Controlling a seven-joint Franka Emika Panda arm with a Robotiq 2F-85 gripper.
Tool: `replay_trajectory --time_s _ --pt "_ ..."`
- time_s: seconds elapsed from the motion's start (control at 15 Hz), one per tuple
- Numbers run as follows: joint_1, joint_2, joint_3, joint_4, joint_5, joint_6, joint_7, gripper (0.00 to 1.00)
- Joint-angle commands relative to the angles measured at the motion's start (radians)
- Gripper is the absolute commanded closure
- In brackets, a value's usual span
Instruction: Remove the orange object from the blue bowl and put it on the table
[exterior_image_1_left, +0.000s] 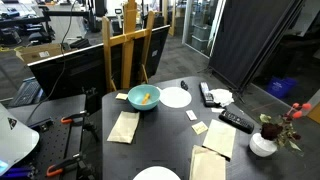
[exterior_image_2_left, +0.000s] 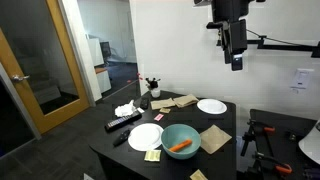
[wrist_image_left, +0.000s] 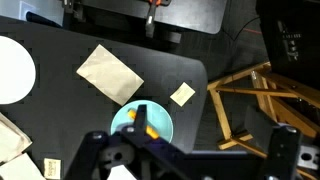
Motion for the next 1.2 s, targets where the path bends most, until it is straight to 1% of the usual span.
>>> replay_trajectory --time_s 0.0,0.6,0.87,1.13 --pt "-0.004 0.0 0.003 0.002 0.001 -0.002 -0.001 0.0" --pt "-0.004 0.0 0.003 0.002 0.001 -0.002 -0.001 0.0" --pt "-0.005 0.015 -0.014 -0.004 -0.064 0.047 -0.129 0.0" --pt "0.003 0.048 -0.049 -0.04 -0.11 0.151 -0.311 0.0"
